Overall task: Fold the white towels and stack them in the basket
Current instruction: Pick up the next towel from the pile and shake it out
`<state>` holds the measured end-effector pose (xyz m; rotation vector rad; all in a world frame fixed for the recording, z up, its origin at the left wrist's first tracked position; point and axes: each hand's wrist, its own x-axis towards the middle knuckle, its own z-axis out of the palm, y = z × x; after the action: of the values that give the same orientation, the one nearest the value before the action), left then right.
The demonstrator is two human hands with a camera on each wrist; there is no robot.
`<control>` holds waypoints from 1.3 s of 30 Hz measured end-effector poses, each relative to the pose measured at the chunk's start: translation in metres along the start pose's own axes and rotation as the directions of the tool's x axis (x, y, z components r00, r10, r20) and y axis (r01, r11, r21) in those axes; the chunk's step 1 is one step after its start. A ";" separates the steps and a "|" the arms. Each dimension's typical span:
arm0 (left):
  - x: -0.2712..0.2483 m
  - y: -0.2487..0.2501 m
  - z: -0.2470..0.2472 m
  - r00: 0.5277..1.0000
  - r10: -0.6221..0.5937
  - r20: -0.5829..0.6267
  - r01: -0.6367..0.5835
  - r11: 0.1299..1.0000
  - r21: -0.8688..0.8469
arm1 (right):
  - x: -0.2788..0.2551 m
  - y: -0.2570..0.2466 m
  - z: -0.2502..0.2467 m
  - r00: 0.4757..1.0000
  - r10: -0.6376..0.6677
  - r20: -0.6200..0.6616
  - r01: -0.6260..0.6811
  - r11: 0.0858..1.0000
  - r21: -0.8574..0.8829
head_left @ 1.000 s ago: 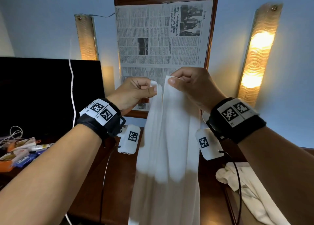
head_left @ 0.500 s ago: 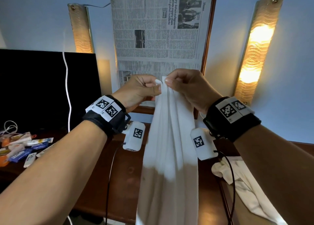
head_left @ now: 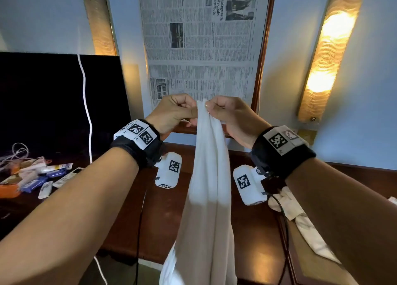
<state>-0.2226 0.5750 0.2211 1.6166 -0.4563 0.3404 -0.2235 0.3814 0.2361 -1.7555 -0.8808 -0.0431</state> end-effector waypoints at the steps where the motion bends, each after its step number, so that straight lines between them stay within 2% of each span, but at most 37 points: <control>1: -0.006 -0.002 0.004 0.999 -0.023 -0.024 0.022 0.999 -0.027 | 0.001 0.003 0.000 0.999 -0.005 -0.037 0.005 1.000 -0.012; 3: -0.019 -0.006 0.015 0.993 -0.101 -0.055 0.097 0.993 -0.071 | 0.003 0.008 0.001 0.993 -0.034 -0.109 0.026 0.997 -0.066; 6: -0.034 -0.010 0.030 0.972 -0.232 -0.037 0.225 0.964 -0.139 | 0.007 0.023 0.001 0.974 -0.081 -0.212 0.045 0.985 -0.169; 7: -0.037 -0.011 0.033 0.975 -0.219 -0.024 0.215 0.970 -0.110 | 0.007 0.025 0.002 0.966 -0.096 -0.239 0.049 0.979 -0.196; 9: -0.040 -0.013 0.037 0.993 -0.118 -0.017 0.119 0.991 0.054 | 0.006 0.029 0.006 0.958 -0.111 -0.266 0.049 0.972 -0.229; 12: -0.038 -0.015 0.031 0.999 -0.012 -0.035 0.020 0.969 0.247 | 0.003 0.031 0.009 0.957 -0.130 -0.260 0.076 0.975 -0.211; 14: -0.037 -0.013 0.029 0.998 0.010 -0.056 0.006 0.964 0.265 | 0.002 0.034 0.010 0.952 -0.143 -0.270 0.096 0.979 -0.178; 19: -0.037 -0.009 0.035 0.996 -0.029 -0.083 0.049 0.967 0.251 | -0.001 0.039 0.013 0.949 -0.154 -0.275 0.132 0.987 -0.096; 21: -0.036 -0.010 0.035 0.995 -0.043 -0.091 0.065 0.964 0.257 | -0.004 0.042 0.013 0.962 -0.103 -0.254 0.108 0.994 0.007; 23: -0.036 -0.012 0.033 0.994 -0.046 -0.102 0.070 0.968 0.241 | -0.007 0.047 0.012 0.981 0.020 -0.194 0.027 0.971 0.237; 26: -0.039 -0.018 0.031 0.992 -0.051 -0.114 0.075 0.972 0.221 | -0.016 0.058 0.010 0.985 0.161 -0.062 -0.113 0.872 0.477; 29: -0.043 -0.022 0.032 0.989 -0.060 -0.133 0.093 0.962 0.257 | -0.021 0.070 0.008 0.966 0.258 -0.020 -0.200 0.792 0.576; 31: -0.045 -0.023 0.034 0.988 -0.052 -0.147 0.090 0.959 0.270 | -0.020 0.074 0.008 0.968 0.249 -0.001 -0.207 0.806 0.555; 35: -0.048 -0.022 0.035 0.995 -0.014 -0.096 0.043 0.950 0.310 | -0.024 0.079 0.016 0.995 0.099 0.015 -0.099 0.961 0.257; 39: -0.054 -0.026 0.026 0.995 -0.032 -0.095 0.066 0.924 0.377 | -0.028 0.096 0.029 0.995 0.084 -0.050 -0.069 0.965 0.255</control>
<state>-0.2586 0.5561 0.1700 1.9786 -0.2925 0.4827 -0.2000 0.3803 0.1346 -1.5393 -0.7397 0.0649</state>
